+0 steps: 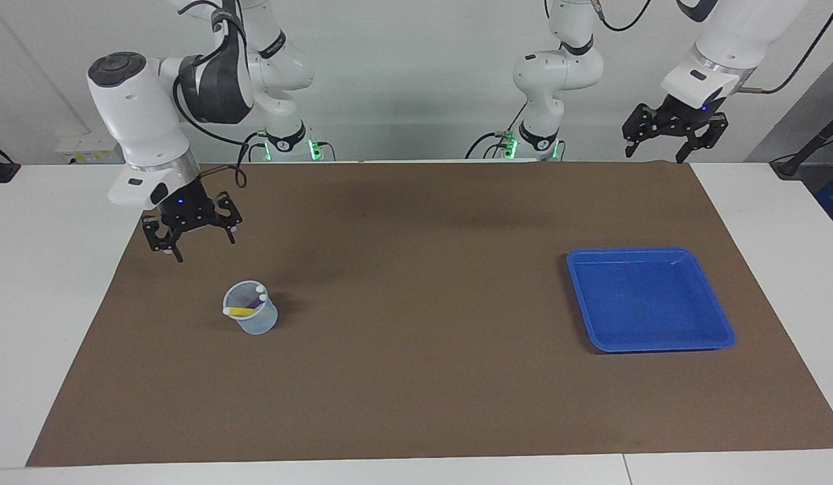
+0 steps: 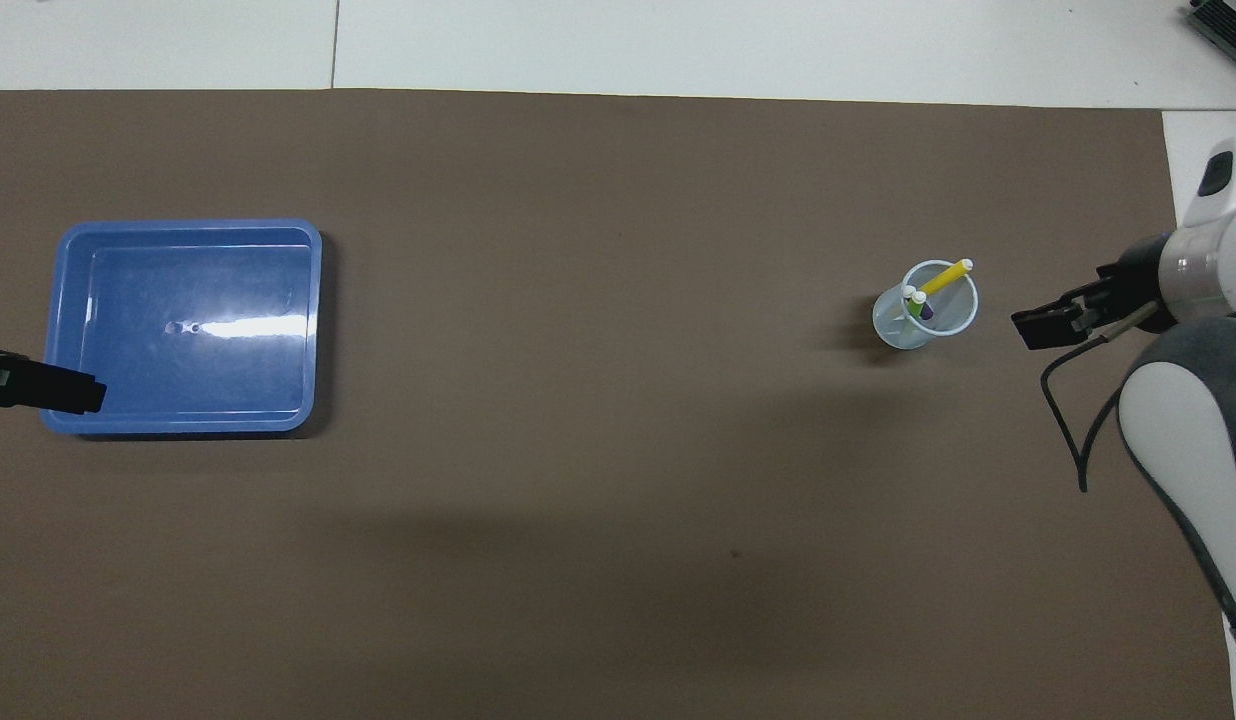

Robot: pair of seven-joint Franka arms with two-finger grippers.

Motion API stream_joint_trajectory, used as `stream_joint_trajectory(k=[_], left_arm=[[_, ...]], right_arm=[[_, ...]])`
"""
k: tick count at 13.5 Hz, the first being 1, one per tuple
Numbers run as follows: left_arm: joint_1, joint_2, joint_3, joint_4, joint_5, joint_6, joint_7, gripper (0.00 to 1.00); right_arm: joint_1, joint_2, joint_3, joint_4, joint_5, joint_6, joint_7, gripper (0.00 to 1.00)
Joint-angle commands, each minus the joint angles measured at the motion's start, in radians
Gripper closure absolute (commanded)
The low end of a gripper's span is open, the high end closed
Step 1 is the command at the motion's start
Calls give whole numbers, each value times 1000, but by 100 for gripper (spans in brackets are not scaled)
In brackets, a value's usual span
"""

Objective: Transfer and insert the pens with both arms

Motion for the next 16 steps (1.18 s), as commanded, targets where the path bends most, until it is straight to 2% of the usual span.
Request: stream_joint_trajectory(k=[1,7,11,16], left_arm=[[-7,-17,2,-12,23,-10,-11,0],[-5,-17,2,-12,23,-10,-11,0],[-7,-17,2,-11,23,-10,-11,0],[-5,-17,2,-12,25,-10,-11,0]], right_arm=[[-13,-46,9,5,5,-96,84,0],[-2,-136,13,12,5,-286,292,0],[4,-179,24,16,6,-347,452,0],[7,-170,26,93,6,-407,488,0]])
